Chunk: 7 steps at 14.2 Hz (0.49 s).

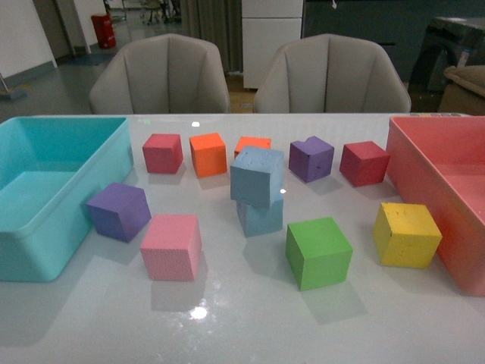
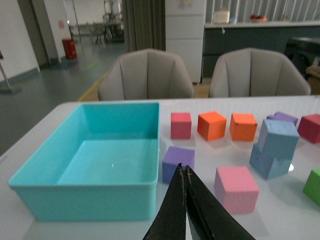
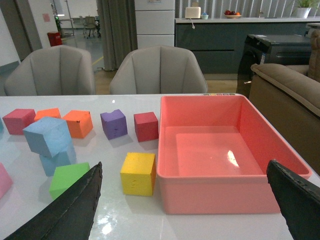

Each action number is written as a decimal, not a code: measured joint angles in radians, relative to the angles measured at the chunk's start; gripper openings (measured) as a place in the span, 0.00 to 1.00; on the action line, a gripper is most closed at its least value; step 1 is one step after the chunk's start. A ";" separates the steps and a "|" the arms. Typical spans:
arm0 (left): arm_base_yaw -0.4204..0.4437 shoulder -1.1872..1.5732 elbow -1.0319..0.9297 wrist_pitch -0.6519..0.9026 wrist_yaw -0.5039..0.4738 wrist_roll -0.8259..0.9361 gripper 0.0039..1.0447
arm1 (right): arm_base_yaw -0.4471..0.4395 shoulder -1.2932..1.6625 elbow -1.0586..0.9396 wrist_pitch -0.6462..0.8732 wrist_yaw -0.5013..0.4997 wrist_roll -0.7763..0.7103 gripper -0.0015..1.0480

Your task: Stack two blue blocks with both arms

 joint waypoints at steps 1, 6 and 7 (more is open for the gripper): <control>0.000 0.000 -0.005 -0.022 -0.001 0.000 0.01 | 0.000 0.000 0.000 0.000 0.000 0.000 0.94; 0.000 0.000 -0.005 -0.017 0.002 -0.001 0.21 | 0.000 0.000 0.000 0.000 0.000 0.000 0.94; 0.000 0.000 -0.005 -0.017 0.002 -0.001 0.31 | 0.000 0.000 0.000 0.000 0.000 0.000 0.94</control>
